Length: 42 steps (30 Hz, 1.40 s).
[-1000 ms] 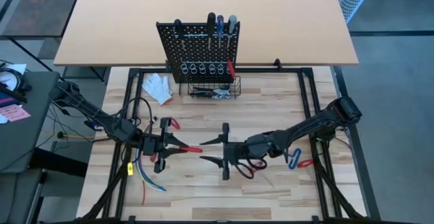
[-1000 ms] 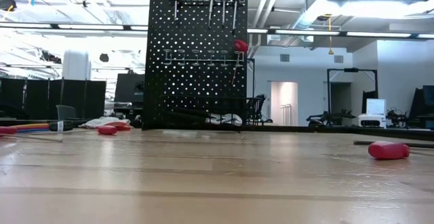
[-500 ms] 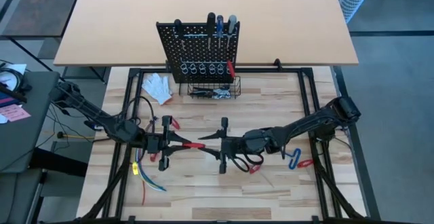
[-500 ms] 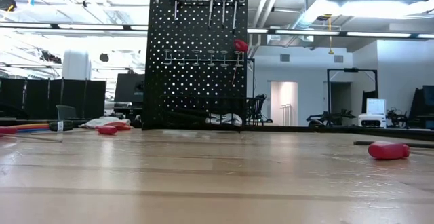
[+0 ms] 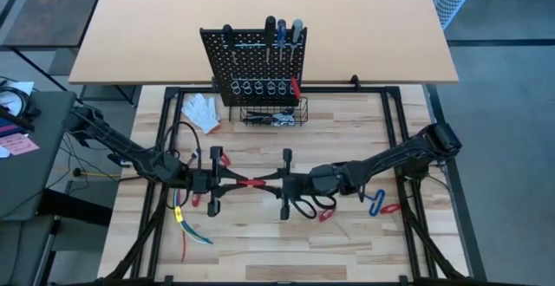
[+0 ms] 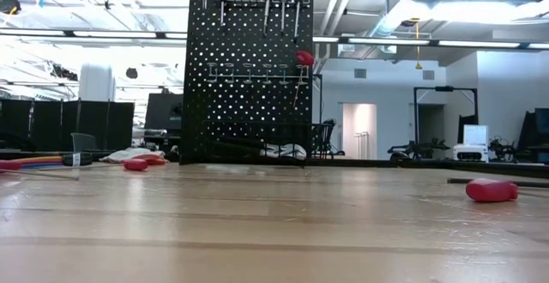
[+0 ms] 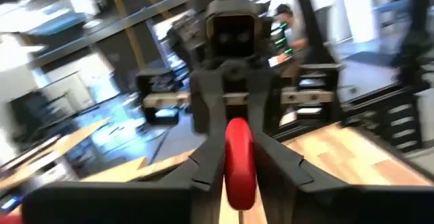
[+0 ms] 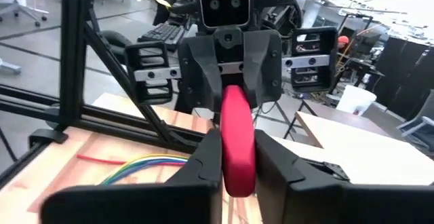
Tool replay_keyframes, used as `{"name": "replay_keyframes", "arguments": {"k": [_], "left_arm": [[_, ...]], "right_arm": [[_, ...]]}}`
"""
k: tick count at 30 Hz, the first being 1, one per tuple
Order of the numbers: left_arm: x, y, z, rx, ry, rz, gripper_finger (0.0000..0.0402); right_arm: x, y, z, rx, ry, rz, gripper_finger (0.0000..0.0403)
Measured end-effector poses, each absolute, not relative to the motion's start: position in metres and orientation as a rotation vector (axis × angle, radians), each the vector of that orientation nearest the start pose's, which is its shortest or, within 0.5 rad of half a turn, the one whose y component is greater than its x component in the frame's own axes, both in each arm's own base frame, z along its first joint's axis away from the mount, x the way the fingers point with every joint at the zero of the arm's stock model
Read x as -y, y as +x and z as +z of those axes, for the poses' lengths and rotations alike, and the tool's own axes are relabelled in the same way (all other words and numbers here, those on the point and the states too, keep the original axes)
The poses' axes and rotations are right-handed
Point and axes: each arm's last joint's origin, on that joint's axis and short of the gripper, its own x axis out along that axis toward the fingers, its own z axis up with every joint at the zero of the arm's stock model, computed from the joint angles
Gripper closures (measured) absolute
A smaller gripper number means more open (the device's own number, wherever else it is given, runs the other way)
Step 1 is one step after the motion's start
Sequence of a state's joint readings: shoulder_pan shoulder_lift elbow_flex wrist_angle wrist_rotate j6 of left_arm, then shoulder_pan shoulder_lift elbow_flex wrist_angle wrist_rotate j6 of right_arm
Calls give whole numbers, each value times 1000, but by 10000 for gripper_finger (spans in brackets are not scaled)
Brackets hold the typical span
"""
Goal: Hang tools onto peg board
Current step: Hang the red allen wrench on the black pegboard
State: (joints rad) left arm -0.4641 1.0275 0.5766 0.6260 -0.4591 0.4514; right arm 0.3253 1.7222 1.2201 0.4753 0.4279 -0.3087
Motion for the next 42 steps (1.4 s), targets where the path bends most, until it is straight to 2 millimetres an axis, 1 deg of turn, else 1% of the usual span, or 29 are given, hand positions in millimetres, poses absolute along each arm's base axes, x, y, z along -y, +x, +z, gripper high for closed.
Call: {"name": "replay_keyframes", "arguments": {"k": [3,5,7,9,13,15,17,20,23,27,34,38,42], "left_arm": [[84,201,294,111,365,157,300],[81,195,297,80,355,251,272],[79,187,298,42,353,332,249],[78,180,300,19,343,382,233],[78,169,304,29,307,373,224],[78,166,306,37,295,365,223],[79,166,306,34,296,360,222],[80,166,305,28,306,355,222],[80,166,304,23,313,354,222],[80,166,304,18,318,353,222],[80,166,304,19,315,352,222],[80,166,304,20,313,353,222],[80,166,304,23,311,353,222]], "right_arm": [[-112,375,305,-56,-377,-218,357],[-103,367,319,-49,-407,-284,357],[-87,360,334,-48,-426,-332,357],[-65,354,343,-46,-421,-389,357],[-16,347,347,-33,-400,-488,357],[7,343,348,3,-366,-522,357],[28,342,347,-2,-356,-573,357],[52,343,344,-8,-352,-641,357],[73,340,342,-17,-314,-685,357],[90,337,337,-44,-264,-674,357],[99,334,336,-48,-245,-696,357],[105,341,326,-57,-229,-704,357],[113,352,307,-100,-226,-714,357]]}}
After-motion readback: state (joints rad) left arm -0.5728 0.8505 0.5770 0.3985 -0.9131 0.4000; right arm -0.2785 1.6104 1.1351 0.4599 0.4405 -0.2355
